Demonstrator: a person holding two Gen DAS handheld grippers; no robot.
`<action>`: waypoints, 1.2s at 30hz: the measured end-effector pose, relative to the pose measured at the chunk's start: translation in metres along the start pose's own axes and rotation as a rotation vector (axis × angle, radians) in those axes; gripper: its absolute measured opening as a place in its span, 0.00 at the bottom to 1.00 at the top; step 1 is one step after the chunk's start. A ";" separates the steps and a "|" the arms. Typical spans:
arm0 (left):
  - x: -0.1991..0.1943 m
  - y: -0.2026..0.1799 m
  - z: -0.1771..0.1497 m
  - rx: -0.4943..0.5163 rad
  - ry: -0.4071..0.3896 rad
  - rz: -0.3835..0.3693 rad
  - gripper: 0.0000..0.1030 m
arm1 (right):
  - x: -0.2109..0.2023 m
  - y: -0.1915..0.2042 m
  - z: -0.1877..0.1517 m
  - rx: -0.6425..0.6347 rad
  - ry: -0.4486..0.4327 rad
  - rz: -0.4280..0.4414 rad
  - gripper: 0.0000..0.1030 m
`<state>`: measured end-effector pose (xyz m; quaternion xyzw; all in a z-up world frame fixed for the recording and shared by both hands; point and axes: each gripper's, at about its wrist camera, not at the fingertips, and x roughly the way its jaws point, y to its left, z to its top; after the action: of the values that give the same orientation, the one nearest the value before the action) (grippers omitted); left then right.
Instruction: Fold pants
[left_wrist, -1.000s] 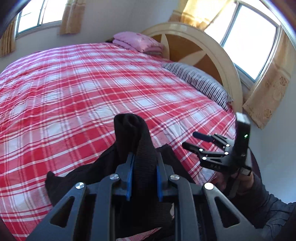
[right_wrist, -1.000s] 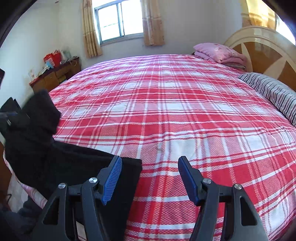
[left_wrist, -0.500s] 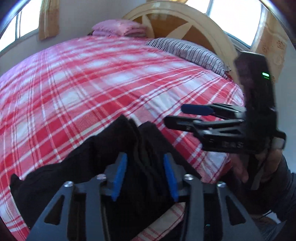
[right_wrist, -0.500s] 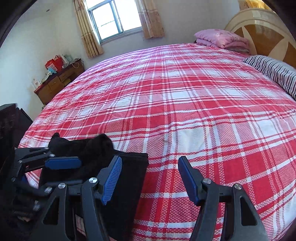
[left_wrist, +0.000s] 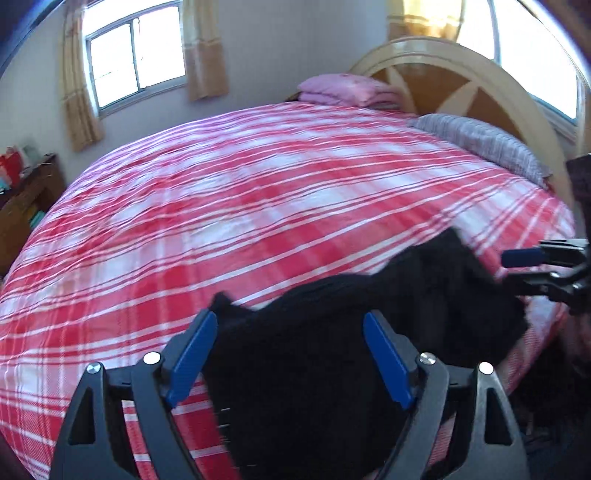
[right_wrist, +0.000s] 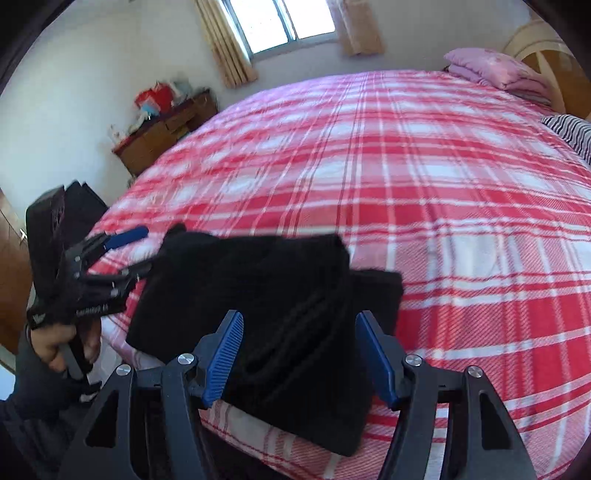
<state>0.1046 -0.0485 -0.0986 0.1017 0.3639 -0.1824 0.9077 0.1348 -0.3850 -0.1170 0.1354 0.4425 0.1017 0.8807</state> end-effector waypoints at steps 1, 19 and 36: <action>0.004 0.007 -0.005 -0.012 0.004 0.024 0.84 | 0.008 0.001 -0.003 -0.001 0.024 -0.004 0.60; 0.038 0.019 -0.031 -0.127 0.023 -0.004 1.00 | -0.002 -0.031 -0.033 0.050 0.066 -0.029 0.14; 0.035 0.017 -0.030 -0.123 0.006 0.009 1.00 | 0.059 0.016 0.025 0.020 0.039 0.075 0.52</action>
<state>0.1163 -0.0319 -0.1441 0.0477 0.3768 -0.1552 0.9120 0.1881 -0.3560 -0.1419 0.1586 0.4552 0.1330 0.8660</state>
